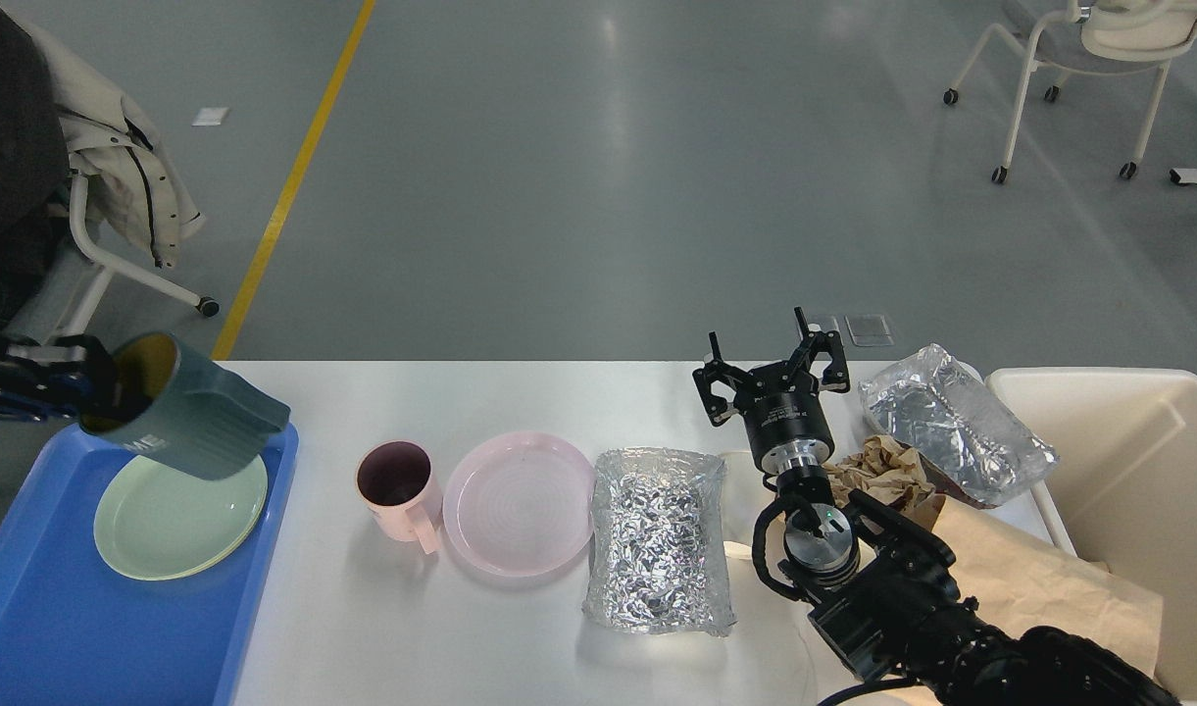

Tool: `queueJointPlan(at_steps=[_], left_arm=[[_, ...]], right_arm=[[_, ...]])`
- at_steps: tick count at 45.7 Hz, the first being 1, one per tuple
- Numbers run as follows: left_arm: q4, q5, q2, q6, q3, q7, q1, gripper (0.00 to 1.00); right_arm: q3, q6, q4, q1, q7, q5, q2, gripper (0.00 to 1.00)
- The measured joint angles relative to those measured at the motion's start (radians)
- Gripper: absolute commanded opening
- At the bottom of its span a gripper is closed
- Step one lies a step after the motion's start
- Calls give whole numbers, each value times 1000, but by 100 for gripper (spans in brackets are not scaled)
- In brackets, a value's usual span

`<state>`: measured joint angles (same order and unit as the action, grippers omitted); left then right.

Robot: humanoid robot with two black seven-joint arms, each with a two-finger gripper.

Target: Tidy desktop

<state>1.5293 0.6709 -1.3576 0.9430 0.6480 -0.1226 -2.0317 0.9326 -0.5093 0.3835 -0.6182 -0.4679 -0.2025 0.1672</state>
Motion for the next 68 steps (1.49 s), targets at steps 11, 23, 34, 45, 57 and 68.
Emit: queueJointPlan(at_steps=[11,23,34,45,57,68], left_arm=[[-79,148,-94,17,-57,-6,-37,0],[-91,536,-199,5,29,145,159,0],[-258,746,-52,-416,139,346,481,0],[-357,590,92,-624,142,363,757,0],[-417,546,158,-729,138,369,908,0],[-486,505,197,-771,131,389,974,2]], right_arm=[[0,0,-1,0,0,0,0,100],[0,0,-1,0,0,0,0,100],[0,0,0,0,0,0,0,100],[0,0,0,0,0,0,0,100],[0,0,0,0,0,0,0,100],[0,0,0,0,0,0,0,100]])
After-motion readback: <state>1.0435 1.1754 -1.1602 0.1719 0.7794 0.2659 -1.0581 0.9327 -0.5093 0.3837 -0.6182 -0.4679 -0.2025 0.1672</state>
